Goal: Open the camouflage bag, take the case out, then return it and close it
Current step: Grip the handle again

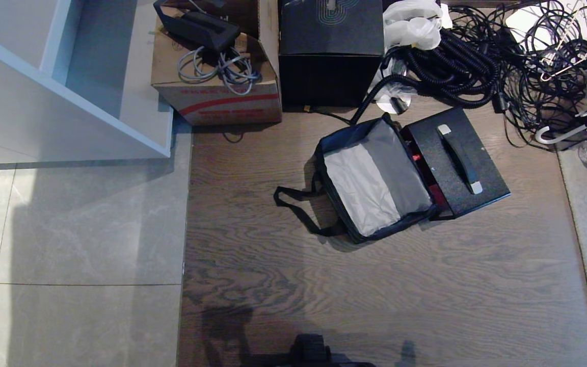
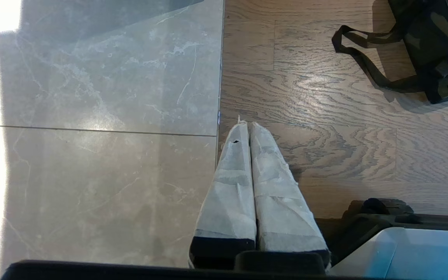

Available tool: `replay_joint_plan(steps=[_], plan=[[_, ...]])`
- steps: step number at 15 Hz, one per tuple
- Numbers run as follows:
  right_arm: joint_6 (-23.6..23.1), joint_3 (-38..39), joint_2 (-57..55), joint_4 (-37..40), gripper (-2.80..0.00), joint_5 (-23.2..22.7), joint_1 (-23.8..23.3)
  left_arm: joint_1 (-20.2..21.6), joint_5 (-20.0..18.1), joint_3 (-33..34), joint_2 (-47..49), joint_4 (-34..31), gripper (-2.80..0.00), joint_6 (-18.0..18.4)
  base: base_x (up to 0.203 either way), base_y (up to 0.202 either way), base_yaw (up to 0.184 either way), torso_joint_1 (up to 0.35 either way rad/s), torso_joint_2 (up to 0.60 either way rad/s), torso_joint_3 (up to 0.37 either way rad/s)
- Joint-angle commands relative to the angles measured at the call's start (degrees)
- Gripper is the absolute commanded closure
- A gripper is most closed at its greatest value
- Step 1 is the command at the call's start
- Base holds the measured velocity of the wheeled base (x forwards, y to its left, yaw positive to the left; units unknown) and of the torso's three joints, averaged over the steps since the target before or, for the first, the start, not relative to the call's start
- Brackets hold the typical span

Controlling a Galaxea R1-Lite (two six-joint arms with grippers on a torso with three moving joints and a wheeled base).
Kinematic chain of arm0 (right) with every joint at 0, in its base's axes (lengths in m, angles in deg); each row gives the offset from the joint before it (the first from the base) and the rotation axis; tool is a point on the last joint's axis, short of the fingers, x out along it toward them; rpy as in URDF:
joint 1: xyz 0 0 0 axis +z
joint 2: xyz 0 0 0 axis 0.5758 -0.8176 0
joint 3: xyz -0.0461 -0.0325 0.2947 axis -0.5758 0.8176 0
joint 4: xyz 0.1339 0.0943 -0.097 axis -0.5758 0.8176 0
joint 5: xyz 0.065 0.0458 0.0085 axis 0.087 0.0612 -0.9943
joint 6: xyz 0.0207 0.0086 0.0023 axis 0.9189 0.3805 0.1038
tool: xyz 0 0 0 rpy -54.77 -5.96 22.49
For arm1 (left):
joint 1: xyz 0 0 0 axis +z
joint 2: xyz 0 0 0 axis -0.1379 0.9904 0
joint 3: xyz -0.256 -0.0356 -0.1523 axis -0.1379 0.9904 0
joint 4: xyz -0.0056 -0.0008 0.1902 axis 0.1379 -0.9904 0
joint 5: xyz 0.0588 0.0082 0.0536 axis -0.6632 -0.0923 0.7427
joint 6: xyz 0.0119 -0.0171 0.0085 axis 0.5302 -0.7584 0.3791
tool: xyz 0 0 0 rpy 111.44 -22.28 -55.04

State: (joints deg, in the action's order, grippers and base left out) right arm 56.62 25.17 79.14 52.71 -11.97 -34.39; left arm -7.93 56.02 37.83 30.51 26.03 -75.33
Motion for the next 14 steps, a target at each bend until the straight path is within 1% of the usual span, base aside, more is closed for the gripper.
replay_joint_plan(steps=[1,14], plan=[[0.0,2.3,-0.1,-0.1,0.00,0.0,0.0,0.0,0.0,0.0,0.0,0.0,0.00,0.0,0.000,0.000,0.000,0.000,0.00,0.000],[0.0,2.3,-0.1,-0.1,0.00,0.0,0.0,0.0,0.0,0.0,0.0,0.0,0.00,0.0,0.000,0.000,0.000,0.000,0.00,0.000]])
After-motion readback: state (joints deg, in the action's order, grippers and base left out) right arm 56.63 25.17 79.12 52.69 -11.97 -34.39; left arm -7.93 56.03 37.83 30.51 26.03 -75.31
